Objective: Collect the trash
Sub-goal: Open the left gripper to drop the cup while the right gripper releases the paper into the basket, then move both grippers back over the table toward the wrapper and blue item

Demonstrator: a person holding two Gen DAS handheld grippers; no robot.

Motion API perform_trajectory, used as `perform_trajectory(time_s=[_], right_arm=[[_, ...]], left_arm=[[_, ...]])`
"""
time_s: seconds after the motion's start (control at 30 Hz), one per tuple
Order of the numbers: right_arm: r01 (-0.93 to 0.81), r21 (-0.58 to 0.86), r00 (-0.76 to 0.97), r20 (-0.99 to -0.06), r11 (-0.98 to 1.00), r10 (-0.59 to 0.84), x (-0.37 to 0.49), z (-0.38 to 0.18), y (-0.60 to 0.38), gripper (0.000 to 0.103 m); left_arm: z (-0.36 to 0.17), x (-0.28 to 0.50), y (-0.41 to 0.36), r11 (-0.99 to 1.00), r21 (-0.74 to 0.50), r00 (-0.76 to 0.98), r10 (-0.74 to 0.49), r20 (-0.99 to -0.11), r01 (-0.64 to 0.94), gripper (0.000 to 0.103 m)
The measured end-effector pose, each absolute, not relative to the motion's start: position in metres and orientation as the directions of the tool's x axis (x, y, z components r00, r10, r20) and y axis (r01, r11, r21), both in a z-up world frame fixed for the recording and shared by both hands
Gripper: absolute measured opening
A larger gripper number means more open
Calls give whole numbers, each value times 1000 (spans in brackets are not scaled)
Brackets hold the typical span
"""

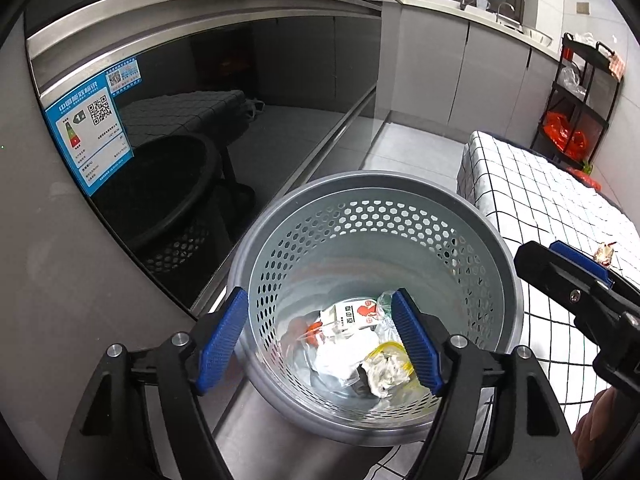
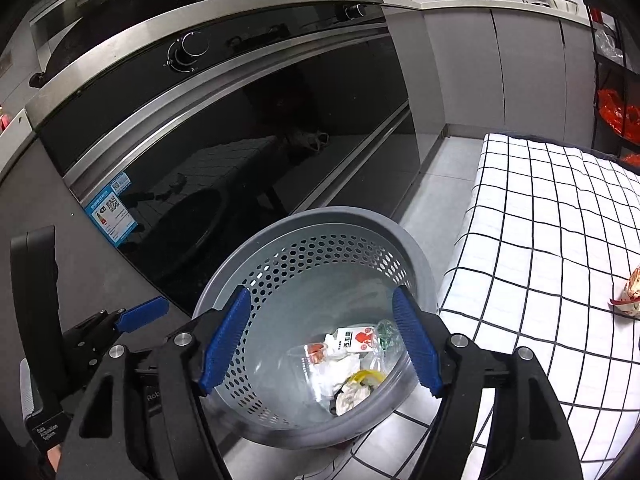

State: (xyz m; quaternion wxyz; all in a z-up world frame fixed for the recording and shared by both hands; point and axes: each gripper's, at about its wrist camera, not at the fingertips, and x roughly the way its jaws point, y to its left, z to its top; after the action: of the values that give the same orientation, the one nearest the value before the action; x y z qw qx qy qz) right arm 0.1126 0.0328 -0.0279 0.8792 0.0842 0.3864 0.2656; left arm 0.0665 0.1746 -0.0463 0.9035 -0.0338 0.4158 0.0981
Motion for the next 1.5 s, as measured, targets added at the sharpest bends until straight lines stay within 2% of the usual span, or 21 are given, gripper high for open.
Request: perform_trajectory(time_s=[0.9,1.27,1.5], right_arm=[[-289,382,619,-625,878,476,82,-20,-18,70],[-137,369,688,-632,919,357,56,-23,-83,70],[10,301,731,-653,954,199,38,-30,-140,70]], left_arm=[[-34,61,149,989,34,665,122,-737,-145,77],[-30,65,101,1000,9,692,17,-722,-14,78],[-30,76,56,996,-15,698,-74,-713,90,79]])
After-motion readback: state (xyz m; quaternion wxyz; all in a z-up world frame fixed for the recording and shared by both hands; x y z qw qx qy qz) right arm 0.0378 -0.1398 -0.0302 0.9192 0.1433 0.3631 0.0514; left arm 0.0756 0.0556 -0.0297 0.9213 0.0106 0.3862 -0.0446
